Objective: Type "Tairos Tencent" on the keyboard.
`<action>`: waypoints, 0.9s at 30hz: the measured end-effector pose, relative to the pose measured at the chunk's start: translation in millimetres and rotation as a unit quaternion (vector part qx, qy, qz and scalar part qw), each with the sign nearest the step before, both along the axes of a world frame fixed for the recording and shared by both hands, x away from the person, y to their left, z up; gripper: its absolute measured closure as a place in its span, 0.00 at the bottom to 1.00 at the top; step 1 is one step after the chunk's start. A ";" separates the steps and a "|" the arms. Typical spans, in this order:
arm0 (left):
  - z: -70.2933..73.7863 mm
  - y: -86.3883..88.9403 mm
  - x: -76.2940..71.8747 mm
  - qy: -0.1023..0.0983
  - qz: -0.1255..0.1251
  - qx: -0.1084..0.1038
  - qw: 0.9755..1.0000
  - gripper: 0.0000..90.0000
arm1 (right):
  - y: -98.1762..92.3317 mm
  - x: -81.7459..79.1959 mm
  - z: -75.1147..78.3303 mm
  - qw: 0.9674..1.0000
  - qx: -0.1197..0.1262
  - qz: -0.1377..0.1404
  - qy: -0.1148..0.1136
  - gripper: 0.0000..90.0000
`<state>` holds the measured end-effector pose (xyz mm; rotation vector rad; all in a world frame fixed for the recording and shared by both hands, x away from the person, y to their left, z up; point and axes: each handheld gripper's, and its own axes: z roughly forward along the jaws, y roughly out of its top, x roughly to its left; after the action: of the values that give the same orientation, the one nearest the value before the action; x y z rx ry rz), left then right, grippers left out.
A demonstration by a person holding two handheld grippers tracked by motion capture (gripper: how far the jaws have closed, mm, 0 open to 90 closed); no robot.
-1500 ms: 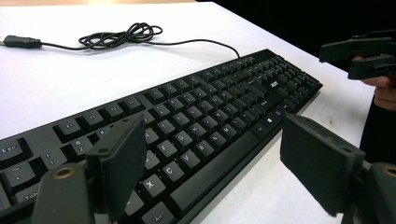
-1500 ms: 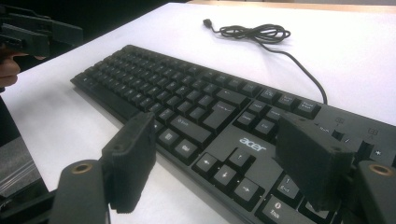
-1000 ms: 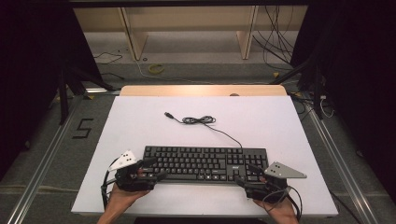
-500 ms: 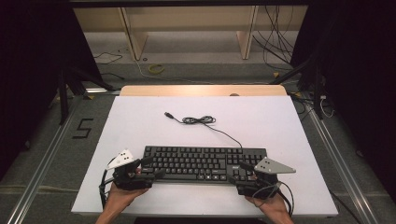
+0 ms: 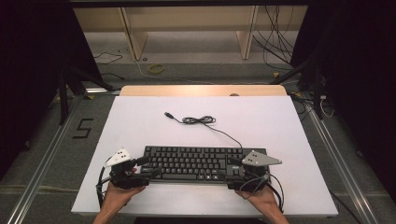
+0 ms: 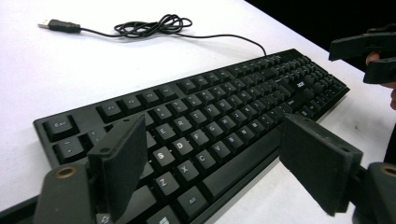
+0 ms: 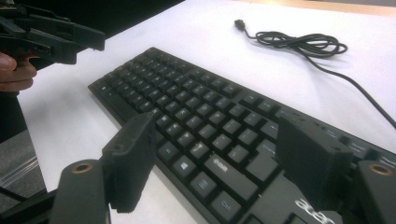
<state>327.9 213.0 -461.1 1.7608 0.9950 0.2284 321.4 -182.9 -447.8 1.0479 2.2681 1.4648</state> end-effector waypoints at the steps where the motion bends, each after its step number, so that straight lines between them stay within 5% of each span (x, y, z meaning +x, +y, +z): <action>1: 0.0 0.7 0.0 0.002 0.001 0.001 1.000 0.26 | 2.0 1.3 0.1 1.000 0.000 0.002 0.001 0.33; 22: -2.6 11.2 0.8 0.028 0.025 0.022 0.999 0.29 | 50.1 29.3 3.4 0.999 -0.012 0.036 0.011 0.38; 27: -4.7 13.0 1.8 0.036 0.033 0.041 0.998 0.33 | 62.8 35.0 2.3 0.999 -0.020 0.041 0.021 0.42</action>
<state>329.8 226.1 -465.8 1.8239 1.1107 0.2514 356.4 -120.1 -445.5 0.9943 2.3865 1.4341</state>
